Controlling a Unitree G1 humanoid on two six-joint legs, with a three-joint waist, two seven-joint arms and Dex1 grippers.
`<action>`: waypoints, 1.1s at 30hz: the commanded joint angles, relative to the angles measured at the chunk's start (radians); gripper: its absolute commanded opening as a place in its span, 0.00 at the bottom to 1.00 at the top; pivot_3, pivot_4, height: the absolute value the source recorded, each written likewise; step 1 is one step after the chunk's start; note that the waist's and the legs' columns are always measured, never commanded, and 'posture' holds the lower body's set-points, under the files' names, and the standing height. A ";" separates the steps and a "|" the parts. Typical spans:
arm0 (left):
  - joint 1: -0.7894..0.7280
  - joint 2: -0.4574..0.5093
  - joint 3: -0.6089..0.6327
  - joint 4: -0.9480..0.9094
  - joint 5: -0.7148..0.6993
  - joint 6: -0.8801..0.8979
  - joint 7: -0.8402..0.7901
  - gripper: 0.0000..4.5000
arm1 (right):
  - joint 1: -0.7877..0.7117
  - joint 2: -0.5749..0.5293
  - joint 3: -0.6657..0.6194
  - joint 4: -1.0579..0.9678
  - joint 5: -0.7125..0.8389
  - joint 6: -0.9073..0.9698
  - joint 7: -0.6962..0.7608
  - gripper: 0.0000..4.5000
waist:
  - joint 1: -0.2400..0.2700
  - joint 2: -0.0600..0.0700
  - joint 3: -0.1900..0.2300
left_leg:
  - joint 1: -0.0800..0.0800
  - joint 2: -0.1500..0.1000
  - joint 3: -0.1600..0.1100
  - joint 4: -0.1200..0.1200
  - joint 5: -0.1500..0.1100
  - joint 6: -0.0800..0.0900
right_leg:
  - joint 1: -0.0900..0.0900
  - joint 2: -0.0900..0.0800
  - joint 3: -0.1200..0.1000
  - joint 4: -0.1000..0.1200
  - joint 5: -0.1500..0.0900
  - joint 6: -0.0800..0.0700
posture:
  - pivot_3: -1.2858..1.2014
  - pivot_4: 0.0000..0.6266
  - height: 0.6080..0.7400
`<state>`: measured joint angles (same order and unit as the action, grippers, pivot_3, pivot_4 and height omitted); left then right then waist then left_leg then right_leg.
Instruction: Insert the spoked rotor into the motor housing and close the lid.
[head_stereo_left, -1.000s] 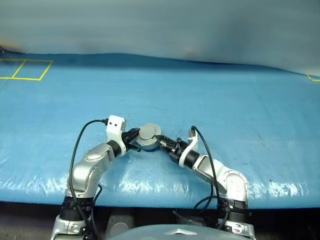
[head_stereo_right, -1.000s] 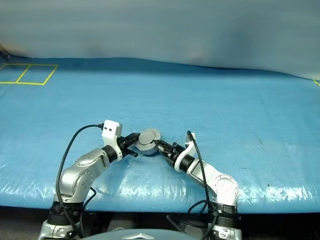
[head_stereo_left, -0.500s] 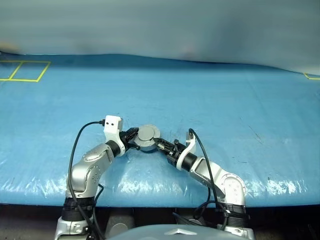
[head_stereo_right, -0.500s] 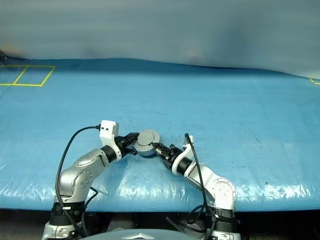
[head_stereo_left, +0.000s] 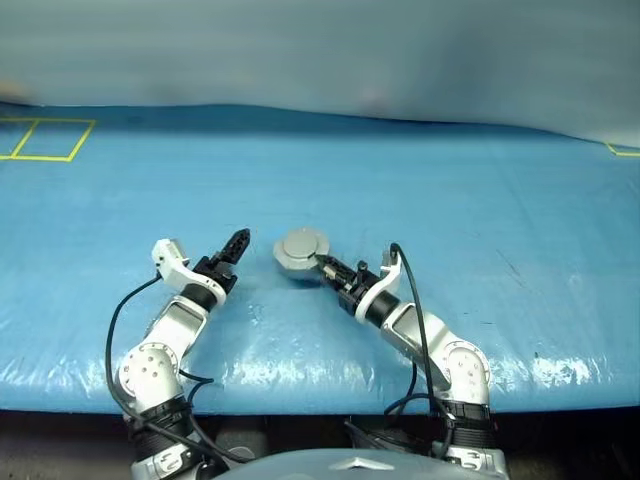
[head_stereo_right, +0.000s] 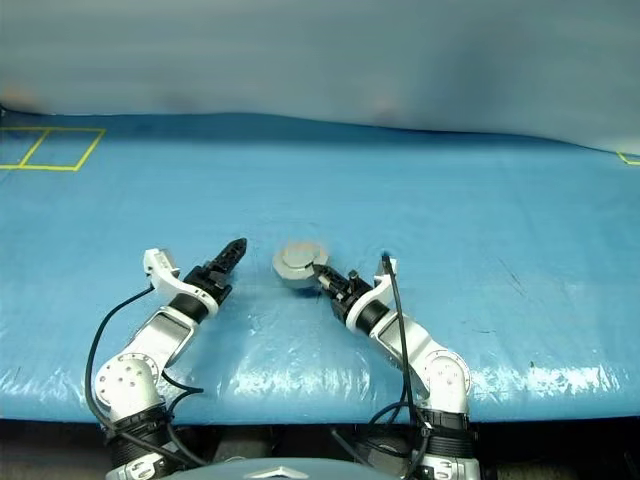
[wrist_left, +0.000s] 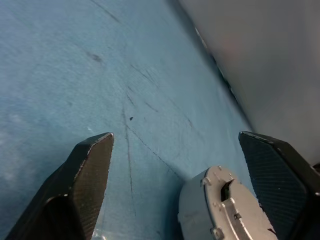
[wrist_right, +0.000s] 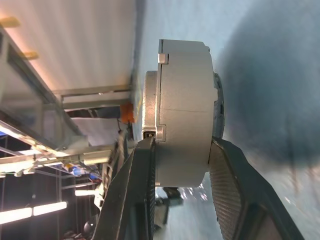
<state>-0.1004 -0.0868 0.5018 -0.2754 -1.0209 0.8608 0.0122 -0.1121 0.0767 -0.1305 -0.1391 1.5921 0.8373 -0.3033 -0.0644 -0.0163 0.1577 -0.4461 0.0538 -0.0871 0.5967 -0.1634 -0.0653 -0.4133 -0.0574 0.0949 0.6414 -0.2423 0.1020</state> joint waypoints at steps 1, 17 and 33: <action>0.039 -0.137 -0.024 -0.027 -0.199 -0.015 0.062 1.00 | -0.063 0.026 -0.007 -0.091 0.072 -0.039 0.036 0.26 | 0.002 0.000 0.000 | 0.000 0.000 0.000 0.000 0.000 0.000 | 0.000 0.000 0.000 0.000 0.000 0.000 | 0.52 0.24 1.00; 0.157 -0.074 -0.304 -0.005 -0.614 -0.080 0.016 1.00 | -0.092 0.021 0.098 -0.140 0.102 -0.061 0.027 0.26 | 0.000 0.001 0.000 | 0.000 0.000 0.000 0.000 0.000 0.000 | 0.000 0.000 0.000 0.001 0.003 -0.005 | 0.52 0.24 1.00; 0.150 -0.065 -0.364 0.018 -0.640 -0.241 0.006 0.96 | 0.017 -0.018 0.195 -0.209 0.157 -0.048 -0.031 0.26 | 0.002 0.001 0.000 | 0.000 0.000 -0.001 0.002 0.000 0.000 | 0.001 0.000 0.000 0.001 0.002 -0.005 | 0.52 0.24 1.00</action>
<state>0.0539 -0.0719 0.1570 -0.2638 -1.6379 0.6400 -0.0030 -0.0903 0.0495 0.0521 -0.2755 1.6961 0.7939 -0.3505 -0.0620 -0.0156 0.1581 -0.4459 0.0535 -0.0877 0.5983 -0.1631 -0.0650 -0.4127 -0.0573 0.0951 0.6420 -0.2399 0.0973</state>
